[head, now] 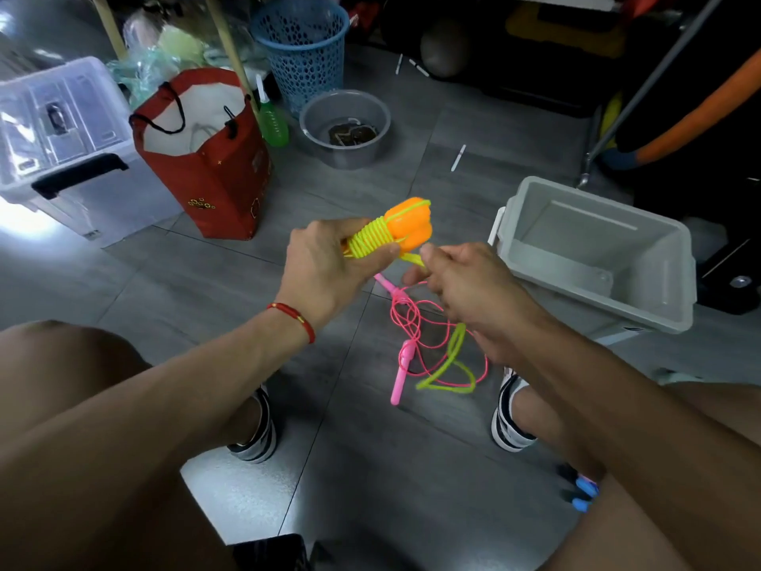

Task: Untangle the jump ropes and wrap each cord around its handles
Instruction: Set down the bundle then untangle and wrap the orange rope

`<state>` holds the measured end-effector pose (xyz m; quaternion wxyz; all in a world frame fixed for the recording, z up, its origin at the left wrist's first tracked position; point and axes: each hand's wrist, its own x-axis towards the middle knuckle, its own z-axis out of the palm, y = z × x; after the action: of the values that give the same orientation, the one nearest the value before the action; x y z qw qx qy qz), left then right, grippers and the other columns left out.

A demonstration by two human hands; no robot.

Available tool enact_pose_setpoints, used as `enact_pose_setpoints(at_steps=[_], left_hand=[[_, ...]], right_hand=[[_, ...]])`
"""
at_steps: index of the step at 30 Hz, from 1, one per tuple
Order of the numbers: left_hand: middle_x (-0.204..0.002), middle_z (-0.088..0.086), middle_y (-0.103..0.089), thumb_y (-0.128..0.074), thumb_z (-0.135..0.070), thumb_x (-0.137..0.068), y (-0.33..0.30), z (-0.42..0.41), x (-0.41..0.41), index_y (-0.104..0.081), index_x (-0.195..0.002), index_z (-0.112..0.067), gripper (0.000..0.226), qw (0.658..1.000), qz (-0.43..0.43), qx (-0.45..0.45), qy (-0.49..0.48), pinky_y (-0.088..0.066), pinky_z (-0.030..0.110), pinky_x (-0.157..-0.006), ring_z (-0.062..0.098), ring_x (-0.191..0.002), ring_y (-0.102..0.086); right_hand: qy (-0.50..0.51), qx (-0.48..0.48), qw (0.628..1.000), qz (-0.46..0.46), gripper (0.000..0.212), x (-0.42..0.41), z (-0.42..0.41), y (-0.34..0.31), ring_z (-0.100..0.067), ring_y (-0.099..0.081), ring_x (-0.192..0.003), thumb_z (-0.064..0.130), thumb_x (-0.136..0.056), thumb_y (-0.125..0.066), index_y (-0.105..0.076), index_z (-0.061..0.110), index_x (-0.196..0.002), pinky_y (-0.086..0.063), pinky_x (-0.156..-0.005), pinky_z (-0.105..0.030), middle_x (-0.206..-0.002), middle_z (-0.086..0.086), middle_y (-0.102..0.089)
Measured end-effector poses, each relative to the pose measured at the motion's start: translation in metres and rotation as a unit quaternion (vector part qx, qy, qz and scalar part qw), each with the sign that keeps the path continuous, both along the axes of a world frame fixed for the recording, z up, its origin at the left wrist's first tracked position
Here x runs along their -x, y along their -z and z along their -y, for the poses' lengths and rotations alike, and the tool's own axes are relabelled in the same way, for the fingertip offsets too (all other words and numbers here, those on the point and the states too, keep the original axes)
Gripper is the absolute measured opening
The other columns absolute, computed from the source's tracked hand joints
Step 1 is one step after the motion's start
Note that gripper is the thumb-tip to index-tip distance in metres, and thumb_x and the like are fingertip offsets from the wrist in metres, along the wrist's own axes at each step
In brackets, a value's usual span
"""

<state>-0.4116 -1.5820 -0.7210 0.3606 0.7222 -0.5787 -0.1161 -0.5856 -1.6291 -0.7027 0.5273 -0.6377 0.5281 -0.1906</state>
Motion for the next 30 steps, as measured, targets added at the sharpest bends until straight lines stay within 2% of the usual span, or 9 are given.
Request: enact_pose_setpoints(at_steps=[3,8,13,15,18,20,22,25,30], left_hand=[[-0.068,-0.004,-0.061,-0.069,-0.049,-0.084,-0.001,-0.002,0.012,-0.072,-0.095,-0.028,0.024,0.997,0.070,0.032,0.016,-0.046,0.030,-0.058,0.014,-0.062,-0.058],[-0.097,0.005,-0.068,-0.076,-0.035,-0.078,0.004,-0.012,0.027,-0.067,-0.118,-0.017,0.045,0.987,0.153,0.049,-0.012,-0.048,0.038,-0.072,0.029,-0.089,-0.063],[-0.094,-0.001,-0.062,-0.068,-0.028,-0.090,-0.013,-0.015,0.032,-0.061,-0.134,-0.023,0.045,0.996,0.015,0.045,0.076,-0.045,0.023,-0.074,0.012,-0.083,-0.058],[-0.084,-0.007,-0.065,-0.057,-0.027,-0.100,-0.022,-0.016,0.024,-0.067,-0.126,-0.025,0.028,0.986,-0.140,-0.002,0.095,-0.045,0.023,-0.069,0.005,-0.074,-0.057],[-0.102,0.014,-0.073,-0.055,-0.019,-0.101,-0.033,-0.014,0.008,-0.060,-0.128,-0.005,0.031,0.855,-0.506,-0.091,0.068,-0.052,0.029,-0.067,0.019,-0.081,-0.065],[-0.124,0.023,-0.065,-0.057,-0.022,-0.097,-0.037,-0.014,-0.002,-0.054,-0.131,0.005,0.044,0.775,-0.596,-0.182,0.108,-0.055,0.032,-0.073,0.026,-0.099,-0.065],[-0.122,0.022,-0.064,-0.055,-0.028,-0.094,-0.037,-0.016,-0.006,-0.057,-0.125,0.006,0.045,0.741,-0.604,-0.240,0.168,-0.055,0.033,-0.074,0.028,-0.100,-0.066],[-0.104,0.019,-0.063,-0.060,-0.027,-0.093,-0.034,-0.016,-0.007,-0.061,-0.111,-0.001,0.032,0.776,-0.552,-0.236,0.195,-0.055,0.034,-0.072,0.021,-0.083,-0.068],[-0.101,0.019,-0.070,-0.070,-0.029,-0.087,-0.022,-0.011,-0.003,-0.064,-0.117,0.005,0.045,0.845,-0.497,-0.166,0.105,-0.052,0.050,-0.088,0.033,-0.088,-0.063]], right_hand=[[0.003,0.105,0.993,-0.047,0.040,-0.010,-0.005,-0.007,-0.021,-0.061,-0.064,0.040,-0.090,-0.054,-0.070,0.010,-0.068,-0.048,-0.060,-0.035,-0.063,-0.003,-0.066],[0.058,0.229,0.967,-0.099,0.073,-0.019,-0.008,-0.007,-0.019,-0.051,-0.050,0.071,-0.086,-0.052,-0.061,0.002,-0.065,-0.040,-0.056,-0.034,-0.052,-0.011,-0.054],[0.096,0.209,0.973,-0.019,0.059,-0.014,0.009,-0.007,-0.014,-0.046,-0.048,0.054,-0.090,-0.061,-0.067,0.000,-0.069,-0.040,-0.056,-0.030,-0.053,-0.011,-0.056],[0.070,0.212,0.975,-0.002,0.054,-0.010,0.015,-0.007,-0.010,-0.037,-0.049,0.047,-0.090,-0.065,-0.068,-0.003,-0.068,-0.033,-0.052,-0.028,-0.059,-0.022,-0.054],[-0.004,0.210,0.976,0.059,0.046,-0.006,0.017,-0.015,-0.011,-0.046,-0.053,0.039,-0.092,-0.068,-0.069,0.001,-0.065,-0.038,-0.056,-0.032,-0.059,-0.021,-0.059],[-0.060,0.177,0.975,0.122,0.039,-0.002,0.019,-0.019,-0.004,-0.051,-0.054,0.029,-0.096,-0.066,-0.067,0.012,-0.060,-0.040,-0.057,-0.027,-0.053,-0.001,-0.062],[-0.123,0.127,0.972,0.155,0.043,0.004,0.019,-0.024,0.000,-0.043,-0.046,0.023,-0.100,-0.060,-0.062,0.024,-0.057,-0.036,-0.056,-0.017,-0.046,0.014,-0.050],[-0.188,0.139,0.967,0.097,0.036,0.009,0.021,-0.024,0.003,-0.041,-0.049,0.028,-0.100,-0.056,-0.066,0.028,-0.066,-0.033,-0.056,-0.011,-0.047,0.019,-0.048],[-0.114,0.242,0.961,-0.069,0.044,-0.002,0.020,-0.006,-0.007,-0.041,-0.047,0.051,-0.099,-0.051,-0.078,0.021,-0.081,-0.033,-0.054,-0.025,-0.045,0.002,-0.047]])
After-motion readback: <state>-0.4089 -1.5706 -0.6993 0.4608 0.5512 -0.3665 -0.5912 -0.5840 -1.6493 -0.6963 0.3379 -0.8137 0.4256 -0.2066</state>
